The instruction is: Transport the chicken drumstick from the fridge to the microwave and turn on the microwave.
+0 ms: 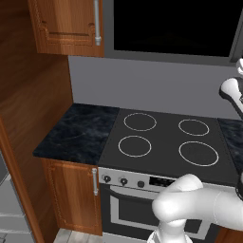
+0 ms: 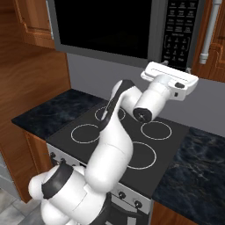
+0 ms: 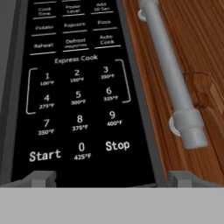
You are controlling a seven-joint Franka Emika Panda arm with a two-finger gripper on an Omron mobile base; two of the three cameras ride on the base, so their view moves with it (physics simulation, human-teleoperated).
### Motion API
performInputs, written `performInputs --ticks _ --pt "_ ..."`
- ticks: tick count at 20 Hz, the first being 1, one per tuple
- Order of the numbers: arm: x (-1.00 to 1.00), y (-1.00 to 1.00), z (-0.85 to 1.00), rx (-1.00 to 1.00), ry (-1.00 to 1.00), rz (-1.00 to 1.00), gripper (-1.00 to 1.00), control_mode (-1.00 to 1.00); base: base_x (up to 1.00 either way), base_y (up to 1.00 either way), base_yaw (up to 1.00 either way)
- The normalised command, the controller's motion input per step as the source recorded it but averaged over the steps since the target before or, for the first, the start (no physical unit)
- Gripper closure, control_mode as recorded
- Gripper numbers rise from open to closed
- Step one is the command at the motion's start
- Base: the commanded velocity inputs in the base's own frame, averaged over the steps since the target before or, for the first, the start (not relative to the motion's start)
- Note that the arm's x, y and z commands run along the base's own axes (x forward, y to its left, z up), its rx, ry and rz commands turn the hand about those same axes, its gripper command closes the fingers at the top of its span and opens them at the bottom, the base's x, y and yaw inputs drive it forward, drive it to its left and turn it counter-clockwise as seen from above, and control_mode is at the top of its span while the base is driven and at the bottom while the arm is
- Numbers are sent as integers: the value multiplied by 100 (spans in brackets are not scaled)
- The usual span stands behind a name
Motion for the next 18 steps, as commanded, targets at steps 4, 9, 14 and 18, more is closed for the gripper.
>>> performInputs --ticks 4,9,14,18 --pt "0 0 12 0 0 0 -100 -100 0 0 0" --pt "0 0 28 0 0 0 -100 -100 0 0 0" --pt "-1 0 29 0 0 0 -100 -100 0 0 0" --pt "-6 0 28 0 0 0 -100 -100 0 0 0"
